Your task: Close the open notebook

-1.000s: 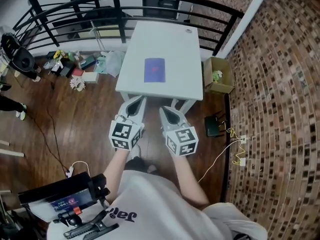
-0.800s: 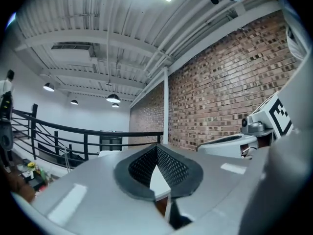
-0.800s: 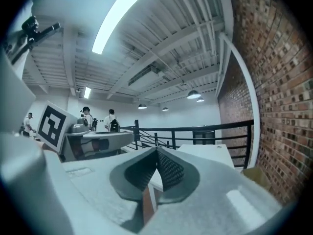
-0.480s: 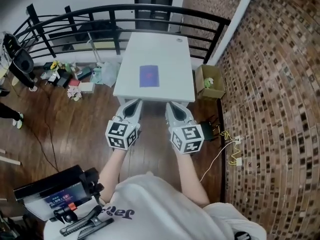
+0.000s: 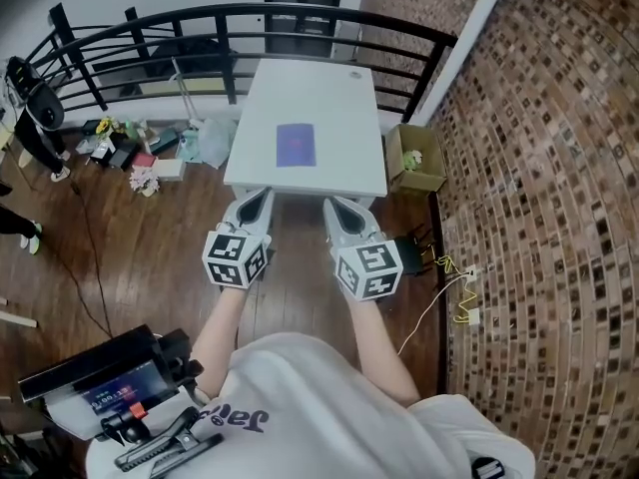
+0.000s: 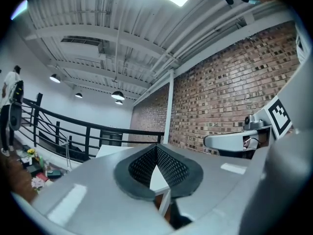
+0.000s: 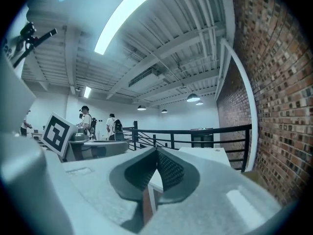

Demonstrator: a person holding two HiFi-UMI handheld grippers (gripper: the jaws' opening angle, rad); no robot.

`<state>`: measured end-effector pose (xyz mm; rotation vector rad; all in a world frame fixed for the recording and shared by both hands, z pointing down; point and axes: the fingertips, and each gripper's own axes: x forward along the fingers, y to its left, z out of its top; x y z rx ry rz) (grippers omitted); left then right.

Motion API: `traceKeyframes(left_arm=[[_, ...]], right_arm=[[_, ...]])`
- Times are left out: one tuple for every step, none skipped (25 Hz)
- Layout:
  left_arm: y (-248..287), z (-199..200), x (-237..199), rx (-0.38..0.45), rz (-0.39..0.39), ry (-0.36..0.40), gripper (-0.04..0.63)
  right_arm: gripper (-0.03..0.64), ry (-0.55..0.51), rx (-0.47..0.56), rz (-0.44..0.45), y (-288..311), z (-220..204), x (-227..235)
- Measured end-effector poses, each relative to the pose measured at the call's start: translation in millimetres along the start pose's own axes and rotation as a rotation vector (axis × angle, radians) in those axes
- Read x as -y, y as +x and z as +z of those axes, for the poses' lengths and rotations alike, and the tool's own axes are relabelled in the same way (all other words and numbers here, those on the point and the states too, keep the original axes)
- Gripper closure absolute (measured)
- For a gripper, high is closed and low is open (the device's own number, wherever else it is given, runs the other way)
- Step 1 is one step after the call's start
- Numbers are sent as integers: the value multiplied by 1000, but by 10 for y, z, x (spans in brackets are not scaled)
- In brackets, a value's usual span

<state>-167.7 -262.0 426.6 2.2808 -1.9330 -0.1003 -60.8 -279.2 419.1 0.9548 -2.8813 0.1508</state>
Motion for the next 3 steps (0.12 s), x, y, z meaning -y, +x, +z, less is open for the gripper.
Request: traceKeyframes(left_arm=[[10, -6, -8, -1, -1, -8, 580], [17, -15, -15, -3, -1, -16, 580], [23, -24, -22, -4, -1, -23, 580]], right_arm=[[626, -2, 4, -1, 1, 17, 6], [626, -4, 8, -2, 1, 32, 13], [626, -6, 12, -4, 1, 47, 19]])
